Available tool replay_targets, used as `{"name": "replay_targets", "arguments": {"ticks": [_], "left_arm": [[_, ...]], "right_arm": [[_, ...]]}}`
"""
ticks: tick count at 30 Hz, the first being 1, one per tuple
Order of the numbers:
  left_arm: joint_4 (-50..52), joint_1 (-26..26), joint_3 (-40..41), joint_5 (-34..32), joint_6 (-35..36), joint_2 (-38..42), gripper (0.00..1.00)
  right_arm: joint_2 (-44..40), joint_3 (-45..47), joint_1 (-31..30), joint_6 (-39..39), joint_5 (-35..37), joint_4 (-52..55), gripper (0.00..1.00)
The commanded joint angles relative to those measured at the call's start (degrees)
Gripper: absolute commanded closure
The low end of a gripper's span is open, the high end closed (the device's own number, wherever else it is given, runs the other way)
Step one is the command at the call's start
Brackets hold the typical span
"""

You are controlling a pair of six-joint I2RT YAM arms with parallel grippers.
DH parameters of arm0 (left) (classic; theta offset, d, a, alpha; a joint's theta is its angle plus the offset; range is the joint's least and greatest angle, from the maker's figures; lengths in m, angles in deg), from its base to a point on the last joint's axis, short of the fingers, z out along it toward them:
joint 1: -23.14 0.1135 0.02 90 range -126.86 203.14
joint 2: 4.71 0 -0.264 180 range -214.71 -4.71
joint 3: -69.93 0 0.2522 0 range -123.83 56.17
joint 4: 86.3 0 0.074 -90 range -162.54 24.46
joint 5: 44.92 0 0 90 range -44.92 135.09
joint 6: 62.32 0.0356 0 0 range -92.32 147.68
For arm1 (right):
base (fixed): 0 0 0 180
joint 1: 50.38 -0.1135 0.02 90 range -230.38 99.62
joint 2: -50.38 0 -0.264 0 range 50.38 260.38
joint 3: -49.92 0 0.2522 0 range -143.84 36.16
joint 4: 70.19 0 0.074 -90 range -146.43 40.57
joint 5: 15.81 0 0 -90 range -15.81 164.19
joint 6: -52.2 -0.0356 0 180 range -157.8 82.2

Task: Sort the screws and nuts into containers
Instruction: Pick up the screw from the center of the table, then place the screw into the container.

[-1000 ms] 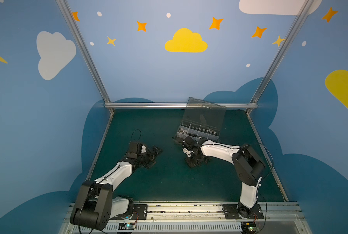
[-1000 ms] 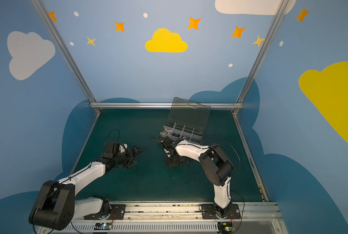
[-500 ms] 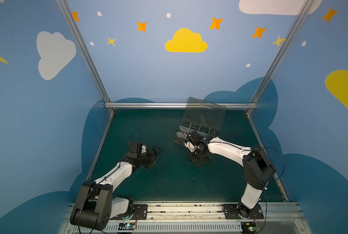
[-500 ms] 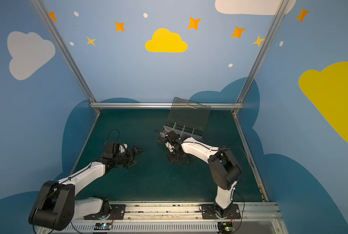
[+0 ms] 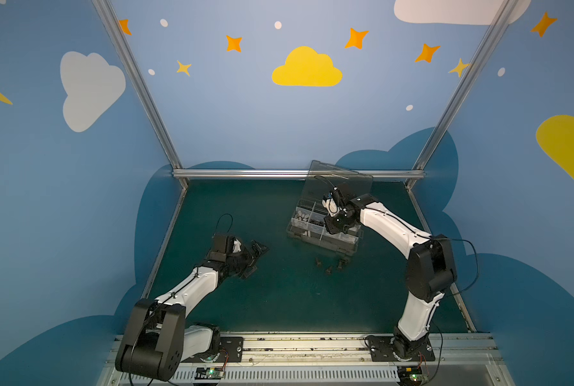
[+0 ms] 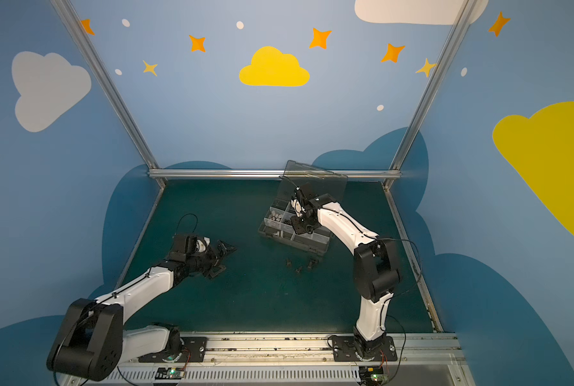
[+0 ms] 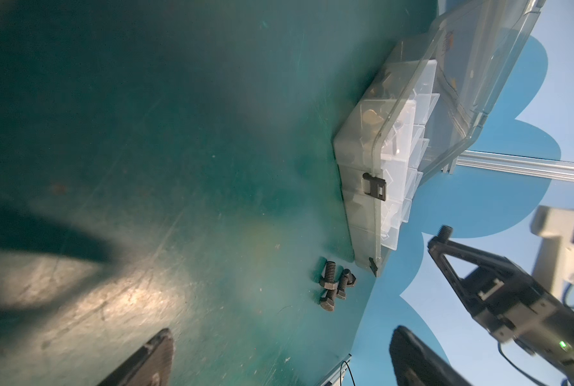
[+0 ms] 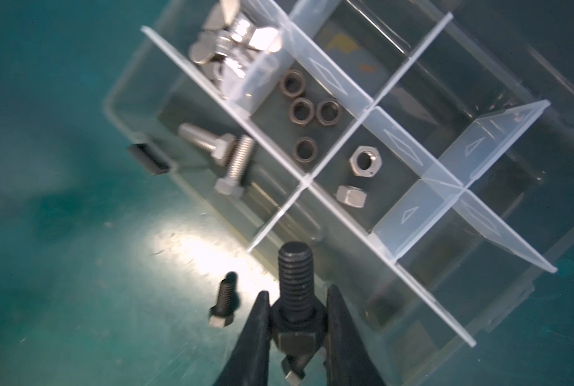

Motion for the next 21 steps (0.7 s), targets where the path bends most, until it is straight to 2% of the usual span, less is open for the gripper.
{"name": "replay_targets", "arguments": {"ticks": [1, 21], "left_arm": [[0.91, 0.05, -0.19, -0.75, 0.67, 0.68, 0.00], [1.31, 0.07, -0.10, -1.04, 0.66, 0.67, 0.00]], "right_arm": [[2.25, -2.53, 1.13, 1.12, 0.98, 2.70, 0.97], [3.36, 2.57, 1.44, 0.94, -0.90, 1.34, 0.95]]}}
